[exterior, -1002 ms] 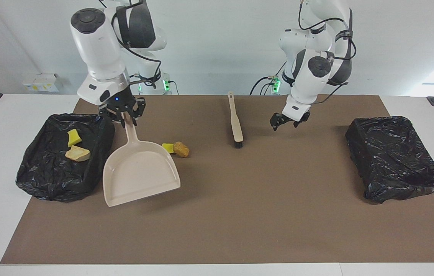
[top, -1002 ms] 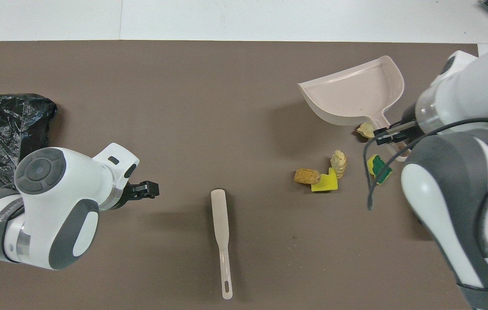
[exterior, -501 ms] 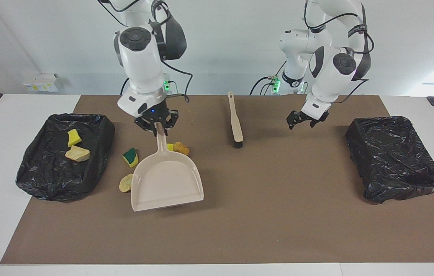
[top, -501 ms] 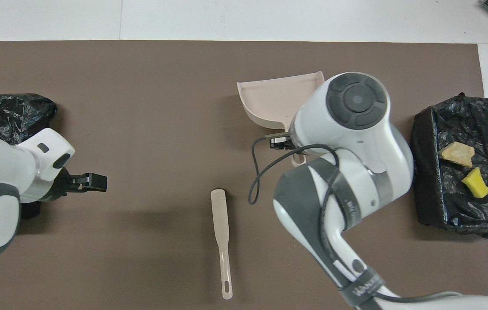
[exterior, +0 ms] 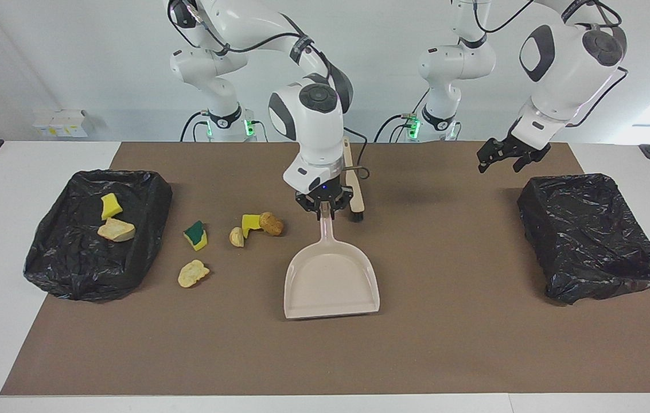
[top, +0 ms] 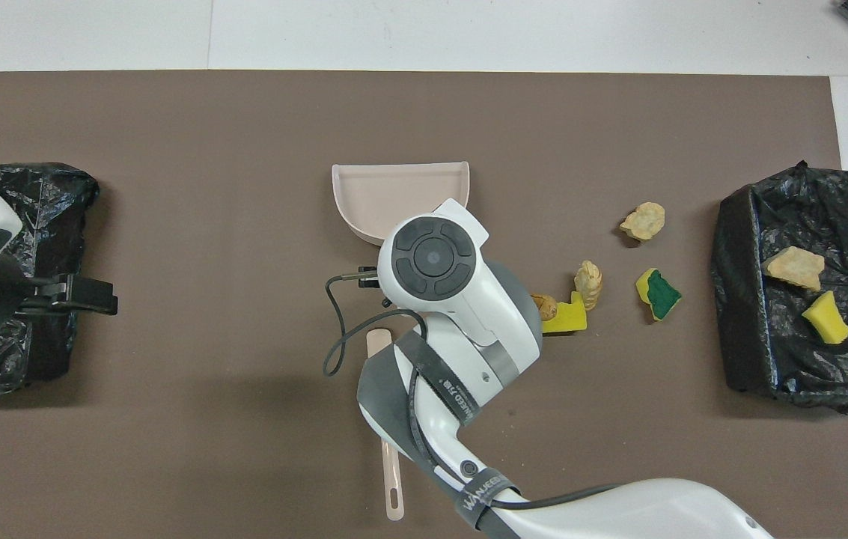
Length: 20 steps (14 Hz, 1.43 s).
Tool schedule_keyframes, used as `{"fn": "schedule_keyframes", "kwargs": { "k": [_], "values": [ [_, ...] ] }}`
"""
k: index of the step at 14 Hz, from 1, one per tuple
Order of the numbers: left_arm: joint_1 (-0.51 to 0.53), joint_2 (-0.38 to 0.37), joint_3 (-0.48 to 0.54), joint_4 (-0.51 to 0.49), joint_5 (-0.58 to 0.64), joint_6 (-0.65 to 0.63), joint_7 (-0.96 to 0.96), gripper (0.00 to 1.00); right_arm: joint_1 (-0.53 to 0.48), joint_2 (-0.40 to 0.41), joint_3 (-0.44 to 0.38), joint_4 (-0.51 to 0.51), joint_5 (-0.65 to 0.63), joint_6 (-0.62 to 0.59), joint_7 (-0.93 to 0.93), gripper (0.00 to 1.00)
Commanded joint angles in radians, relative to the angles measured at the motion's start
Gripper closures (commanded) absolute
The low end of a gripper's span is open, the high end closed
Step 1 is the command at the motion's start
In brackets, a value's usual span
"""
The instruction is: Sweep and dump trash in bin
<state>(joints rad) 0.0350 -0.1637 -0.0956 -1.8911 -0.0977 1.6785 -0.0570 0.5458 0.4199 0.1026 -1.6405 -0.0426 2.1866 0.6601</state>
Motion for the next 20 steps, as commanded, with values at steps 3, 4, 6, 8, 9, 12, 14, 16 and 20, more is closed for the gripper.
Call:
{"fn": "schedule_keyframes", "kwargs": {
  "k": [3, 4, 6, 8, 9, 12, 14, 16, 20],
  "values": [
    [0.011, 0.062, -0.010, 0.159, 0.076, -0.094, 0.011, 0.00, -0.004, 0.017, -0.007, 0.010, -0.017, 0.038, 0.009, 0.00],
    [0.003, 0.073, -0.012, 0.179, 0.081, -0.094, 0.011, 0.00, -0.001, 0.013, -0.007, 0.010, -0.017, 0.036, 0.009, 0.00],
    [0.003, 0.069, -0.012, 0.162, 0.076, -0.089, 0.009, 0.00, -0.021, -0.039, -0.007, 0.004, -0.007, 0.010, -0.010, 0.00],
    [-0.001, 0.070, -0.012, 0.162, 0.076, -0.085, 0.006, 0.00, -0.040, -0.096, -0.006, 0.002, 0.003, -0.077, -0.010, 0.00],
    [-0.001, 0.069, -0.012, 0.161, 0.076, -0.085, 0.006, 0.00, -0.034, -0.127, -0.007, -0.001, 0.004, -0.112, -0.011, 0.00],
    [-0.007, 0.078, -0.013, 0.162, 0.073, -0.050, -0.006, 0.00, -0.026, -0.199, 0.020, -0.034, 0.013, -0.201, 0.004, 0.00],
    [-0.013, 0.095, -0.021, 0.167, 0.069, 0.007, -0.042, 0.00, 0.006, -0.260, 0.029, -0.122, 0.017, -0.197, 0.025, 0.00],
    [-0.062, 0.139, -0.021, 0.182, 0.067, 0.068, -0.111, 0.00, 0.026, -0.302, 0.031, -0.191, 0.018, -0.182, 0.042, 0.00],
    [-0.148, 0.194, -0.023, 0.188, 0.064, 0.115, -0.149, 0.00, 0.086, -0.413, 0.031, -0.385, 0.079, -0.076, 0.088, 0.00]
  ]
}}
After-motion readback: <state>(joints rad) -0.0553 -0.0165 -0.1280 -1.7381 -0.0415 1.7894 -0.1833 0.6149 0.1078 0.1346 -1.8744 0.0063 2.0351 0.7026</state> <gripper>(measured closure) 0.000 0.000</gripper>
